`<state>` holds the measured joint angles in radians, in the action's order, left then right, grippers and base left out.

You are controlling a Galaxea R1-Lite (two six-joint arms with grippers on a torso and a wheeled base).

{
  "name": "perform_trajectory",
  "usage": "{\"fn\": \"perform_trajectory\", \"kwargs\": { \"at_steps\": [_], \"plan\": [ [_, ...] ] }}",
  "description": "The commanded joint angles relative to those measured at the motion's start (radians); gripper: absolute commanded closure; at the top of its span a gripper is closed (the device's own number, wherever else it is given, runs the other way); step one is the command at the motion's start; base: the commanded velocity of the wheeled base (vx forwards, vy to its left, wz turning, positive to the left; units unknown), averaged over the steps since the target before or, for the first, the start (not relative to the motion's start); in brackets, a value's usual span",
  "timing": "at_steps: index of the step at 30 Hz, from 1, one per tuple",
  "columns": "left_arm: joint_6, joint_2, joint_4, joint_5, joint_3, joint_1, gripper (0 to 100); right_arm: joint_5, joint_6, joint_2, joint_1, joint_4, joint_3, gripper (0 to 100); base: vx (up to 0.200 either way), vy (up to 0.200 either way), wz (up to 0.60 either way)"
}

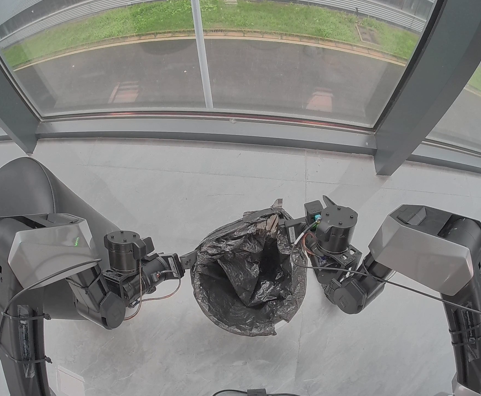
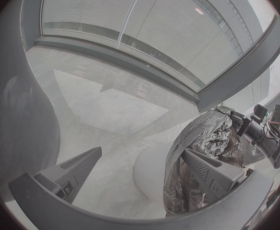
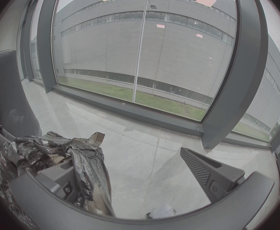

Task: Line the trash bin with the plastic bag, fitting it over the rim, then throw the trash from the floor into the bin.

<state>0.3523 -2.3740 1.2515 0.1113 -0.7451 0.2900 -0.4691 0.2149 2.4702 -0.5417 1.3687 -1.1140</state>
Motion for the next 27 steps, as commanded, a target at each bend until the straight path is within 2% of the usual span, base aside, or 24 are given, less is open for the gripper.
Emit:
{"fn": "perform_trajectory", "kwargs": {
  "at_steps": [1,11,12,26,27],
  "plan": [
    [0.0,0.004,0.0,0.001,-0.017,0.0,0,0.0,0.008,0.003,0.0,-0.007,-0.047,0,0.0,0.0,0.0],
    [0.013,0.004,0.0,0.001,-0.016,0.003,0,0.0,0.004,0.047,0.009,-0.033,-0.081,0,0.0,0.0,0.0],
    [0.013,0.003,0.0,0.001,-0.016,0.001,0,0.0,0.004,0.053,0.012,-0.033,-0.081,100,0.0,0.0,0.0],
    [0.02,0.009,0.008,-0.001,-0.005,0.001,0,-0.013,0.008,0.032,0.0,-0.02,-0.049,100,0.0,0.0,0.0],
    [0.02,0.007,0.008,-0.001,-0.003,0.001,0,-0.013,0.009,0.032,0.0,-0.02,-0.047,0,0.0,0.0,0.0]
  ]
}}
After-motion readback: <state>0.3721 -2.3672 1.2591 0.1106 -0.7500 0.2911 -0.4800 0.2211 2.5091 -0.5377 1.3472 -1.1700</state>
